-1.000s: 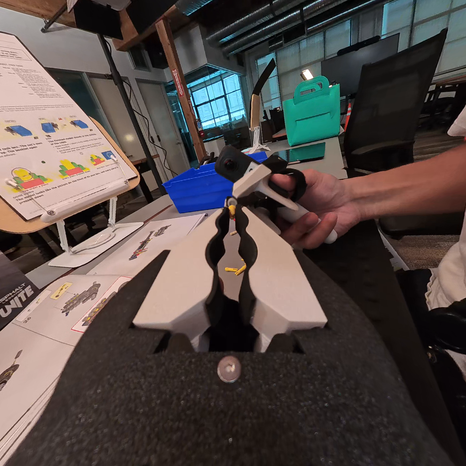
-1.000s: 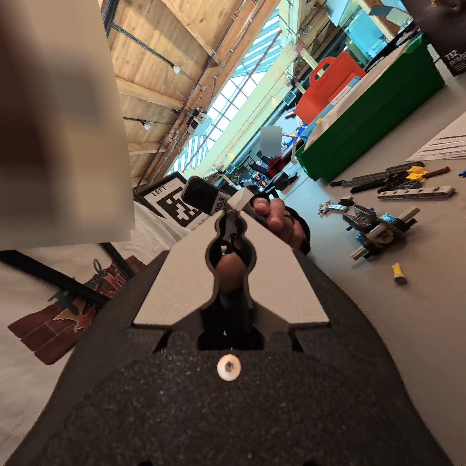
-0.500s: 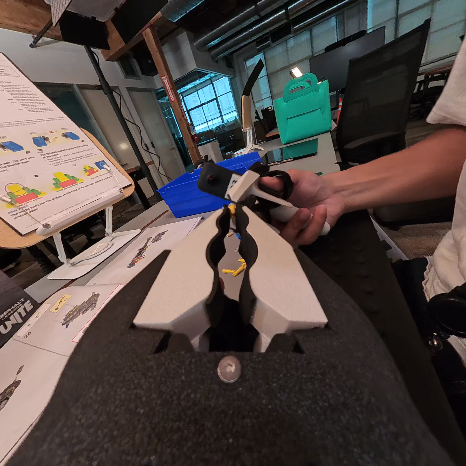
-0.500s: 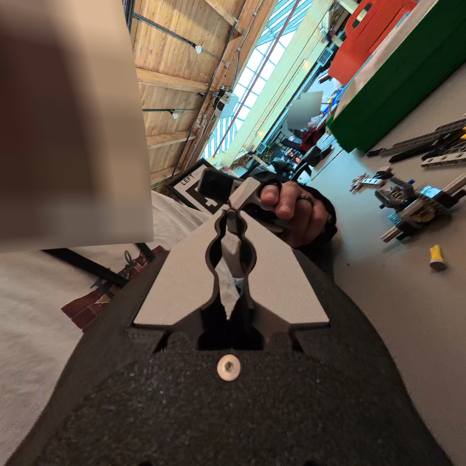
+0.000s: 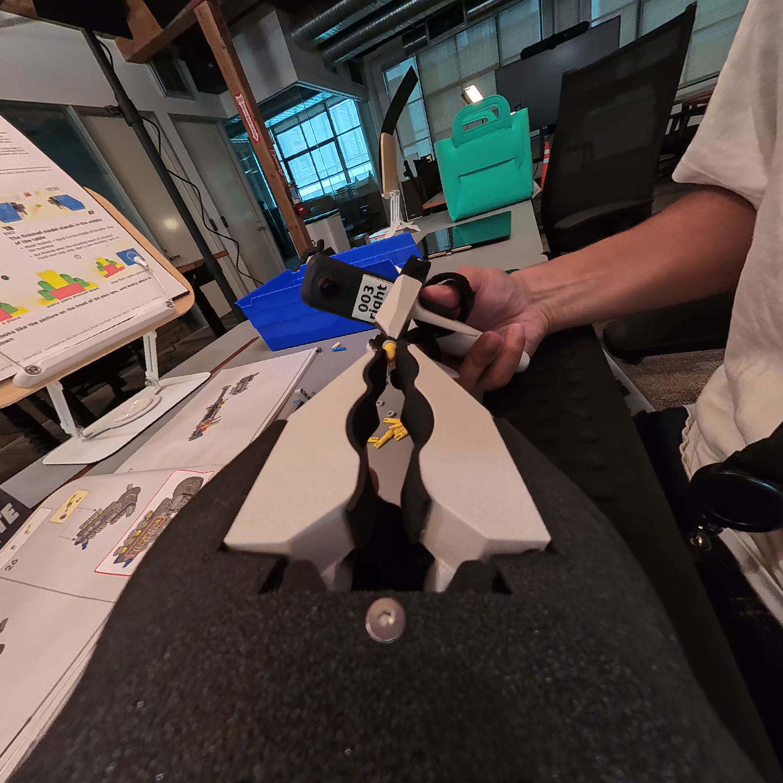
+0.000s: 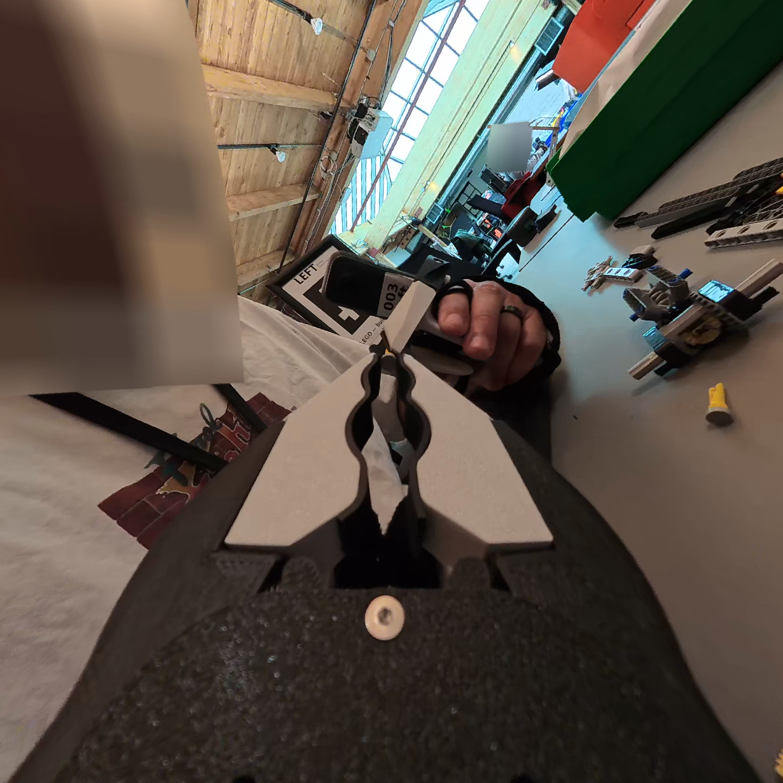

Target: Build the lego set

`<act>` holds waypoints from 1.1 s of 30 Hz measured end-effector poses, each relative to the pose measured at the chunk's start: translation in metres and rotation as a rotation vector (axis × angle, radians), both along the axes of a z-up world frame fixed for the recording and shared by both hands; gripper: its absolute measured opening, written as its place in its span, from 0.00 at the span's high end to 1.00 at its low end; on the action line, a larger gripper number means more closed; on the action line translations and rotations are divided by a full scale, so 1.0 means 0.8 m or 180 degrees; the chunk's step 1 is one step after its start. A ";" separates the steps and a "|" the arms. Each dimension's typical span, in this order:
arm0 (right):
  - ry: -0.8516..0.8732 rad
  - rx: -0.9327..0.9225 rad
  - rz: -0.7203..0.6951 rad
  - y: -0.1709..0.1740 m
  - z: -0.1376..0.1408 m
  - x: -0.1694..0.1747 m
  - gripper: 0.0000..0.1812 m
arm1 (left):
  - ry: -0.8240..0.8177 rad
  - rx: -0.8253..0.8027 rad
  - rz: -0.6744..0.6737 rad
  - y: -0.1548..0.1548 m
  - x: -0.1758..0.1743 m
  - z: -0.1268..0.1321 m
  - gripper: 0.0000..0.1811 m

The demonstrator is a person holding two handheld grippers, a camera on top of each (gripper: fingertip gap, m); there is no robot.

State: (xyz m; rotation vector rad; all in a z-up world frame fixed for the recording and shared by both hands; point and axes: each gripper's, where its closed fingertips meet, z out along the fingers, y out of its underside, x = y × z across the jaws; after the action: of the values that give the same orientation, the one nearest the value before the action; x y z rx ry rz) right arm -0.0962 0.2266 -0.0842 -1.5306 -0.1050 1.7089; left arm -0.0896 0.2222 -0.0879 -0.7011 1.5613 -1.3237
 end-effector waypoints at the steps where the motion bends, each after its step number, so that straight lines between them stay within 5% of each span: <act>1: 0.0103 -0.0014 -0.0013 0.001 0.003 0.001 0.97 | -0.0045 0.0012 0.0041 0.001 0.001 0.002 0.98; 14: 0.0209 -0.0020 -0.0041 0.004 0.005 0.006 0.97 | -0.0117 0.0185 0.0209 0.002 0.007 0.002 0.98; 21: -0.0246 -0.0014 -0.0420 0.014 -0.007 0.021 0.97 | 0.0252 0.0072 0.0363 0.014 0.012 -0.014 0.95; 23: -0.0627 -0.0055 -0.0702 0.025 -0.022 0.034 0.97 | 0.0323 0.0167 0.0517 0.026 0.008 -0.020 0.89; 29: -0.2999 -0.0309 -0.1189 0.062 -0.110 0.065 0.96 | 0.0544 -0.0192 0.1056 0.093 0.000 -0.028 0.96; 33: -0.3134 -0.0585 -0.1039 0.087 -0.125 0.058 0.96 | 0.0539 -0.0446 0.1218 0.118 -0.002 -0.026 0.97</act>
State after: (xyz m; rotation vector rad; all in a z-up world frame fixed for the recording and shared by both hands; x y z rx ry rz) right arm -0.0494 0.2965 -0.1839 -2.2566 -0.1897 0.6129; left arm -0.0914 0.3164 -0.1084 -1.1624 1.3841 -1.1140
